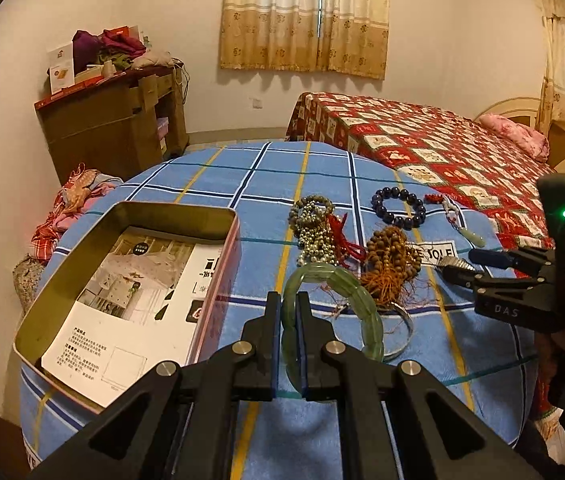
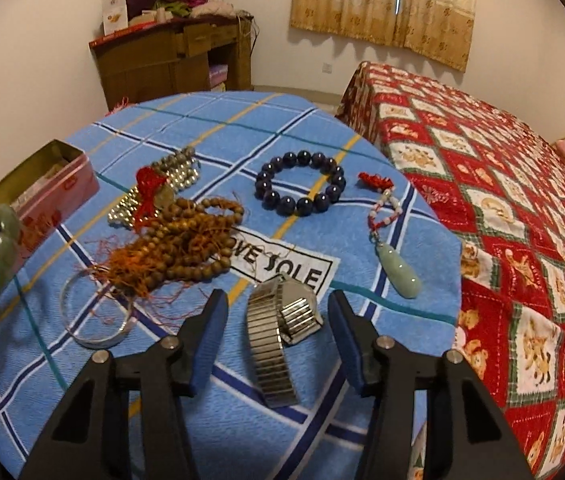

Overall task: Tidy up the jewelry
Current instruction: 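Grasp the silver stretch watch band with the right tool, then lower the jade bangle into the tin box with left tool while right tool drops the watch there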

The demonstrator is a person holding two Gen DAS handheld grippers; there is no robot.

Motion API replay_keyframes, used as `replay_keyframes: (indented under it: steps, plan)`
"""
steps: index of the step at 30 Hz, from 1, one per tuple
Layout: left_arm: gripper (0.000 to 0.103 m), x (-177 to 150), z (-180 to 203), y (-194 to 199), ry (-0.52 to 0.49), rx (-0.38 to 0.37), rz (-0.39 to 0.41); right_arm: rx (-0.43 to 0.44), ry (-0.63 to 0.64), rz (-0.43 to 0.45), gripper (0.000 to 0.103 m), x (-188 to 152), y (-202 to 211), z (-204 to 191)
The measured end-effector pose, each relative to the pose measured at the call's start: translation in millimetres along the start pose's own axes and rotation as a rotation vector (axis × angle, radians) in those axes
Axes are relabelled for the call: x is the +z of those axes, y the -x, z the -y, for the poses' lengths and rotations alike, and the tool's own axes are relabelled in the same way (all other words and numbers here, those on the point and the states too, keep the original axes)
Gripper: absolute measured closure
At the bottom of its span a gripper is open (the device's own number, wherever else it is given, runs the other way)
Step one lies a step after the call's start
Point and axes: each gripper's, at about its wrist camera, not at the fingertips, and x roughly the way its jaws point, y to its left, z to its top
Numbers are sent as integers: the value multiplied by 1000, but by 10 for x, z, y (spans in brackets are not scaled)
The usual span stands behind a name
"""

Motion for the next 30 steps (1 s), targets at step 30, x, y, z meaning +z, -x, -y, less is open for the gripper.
replay_keyframes:
  steps: [30]
  plan:
    - [97,75,-297,301,92,29,61,100,7,111,86,-15,365,-125]
